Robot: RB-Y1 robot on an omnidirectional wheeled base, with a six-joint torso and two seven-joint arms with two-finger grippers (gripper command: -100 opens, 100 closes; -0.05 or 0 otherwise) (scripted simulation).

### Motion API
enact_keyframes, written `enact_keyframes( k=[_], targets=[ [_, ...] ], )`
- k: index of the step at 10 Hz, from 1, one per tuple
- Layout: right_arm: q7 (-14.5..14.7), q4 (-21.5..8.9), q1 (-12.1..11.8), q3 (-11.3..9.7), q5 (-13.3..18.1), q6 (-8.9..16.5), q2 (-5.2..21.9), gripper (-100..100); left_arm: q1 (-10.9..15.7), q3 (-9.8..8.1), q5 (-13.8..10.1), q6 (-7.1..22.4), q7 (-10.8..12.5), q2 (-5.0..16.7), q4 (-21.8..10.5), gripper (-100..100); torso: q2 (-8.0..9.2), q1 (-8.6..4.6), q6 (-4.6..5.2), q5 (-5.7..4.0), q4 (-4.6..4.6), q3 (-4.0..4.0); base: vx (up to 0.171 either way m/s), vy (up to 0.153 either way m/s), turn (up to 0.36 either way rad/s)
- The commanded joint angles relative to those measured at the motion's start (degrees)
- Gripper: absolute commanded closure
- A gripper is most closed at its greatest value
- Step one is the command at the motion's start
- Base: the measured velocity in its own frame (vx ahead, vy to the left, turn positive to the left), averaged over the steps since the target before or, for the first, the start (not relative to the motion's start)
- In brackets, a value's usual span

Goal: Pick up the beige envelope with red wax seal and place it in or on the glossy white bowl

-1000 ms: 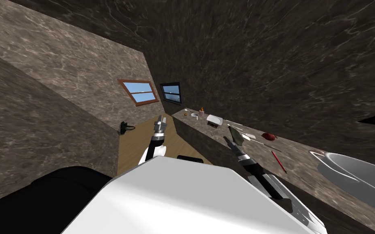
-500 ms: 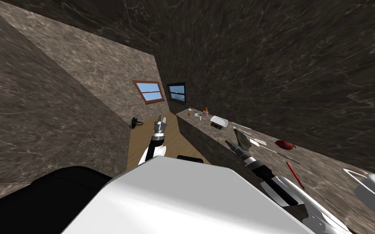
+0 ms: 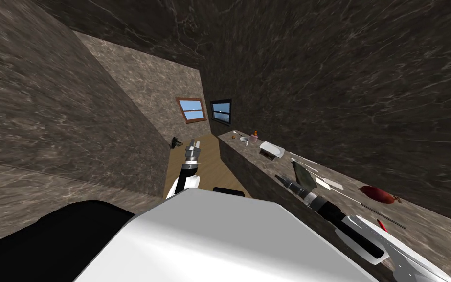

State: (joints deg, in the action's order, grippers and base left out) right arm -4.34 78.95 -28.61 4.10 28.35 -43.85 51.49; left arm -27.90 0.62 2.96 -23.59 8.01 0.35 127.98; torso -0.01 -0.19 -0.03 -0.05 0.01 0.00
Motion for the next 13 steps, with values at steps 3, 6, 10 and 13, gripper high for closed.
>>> enact_keyframes(
  k=[3, 6, 10, 13],
  targets=[
    [-2.15, -5.72, 0.53, -0.69, 3.59, -2.60, 6.10, -100, 0.00, 0.00, 0.00, 0.00, 0.00, 0.00, 0.00, 0, 0.01, -0.03, 0.02, 0.00, 0.00, 0.00, -0.030, -0.031, 0.229],
    [-4.96, -11.28, 1.71, -2.15, 8.24, -5.86, 11.24, -100, -0.02, -0.01, 0.00, 0.00, 0.00, 0.00, 0.00, 0, -0.04, -0.01, 0.11, -0.01, -0.01, -0.02, -0.030, -0.027, 0.273],
    [-7.87, -17.72, 2.98, -4.06, 12.61, -9.01, 17.03, -100, -0.03, -0.02, 0.00, 0.00, 0.00, 0.01, 0.00, 0, -0.08, -0.01, 0.13, 0.00, -0.01, -0.04, -0.022, -0.026, 0.255],
    [-10.83, -22.17, 4.30, -6.39, 16.44, -12.02, 21.29, -100, -0.01, -0.01, 0.00, 0.00, 0.00, 0.00, 0.00, 0, -0.08, 0.03, 0.04, 0.01, -0.02, -0.04, -0.028, -0.024, 0.297]
  ],
)
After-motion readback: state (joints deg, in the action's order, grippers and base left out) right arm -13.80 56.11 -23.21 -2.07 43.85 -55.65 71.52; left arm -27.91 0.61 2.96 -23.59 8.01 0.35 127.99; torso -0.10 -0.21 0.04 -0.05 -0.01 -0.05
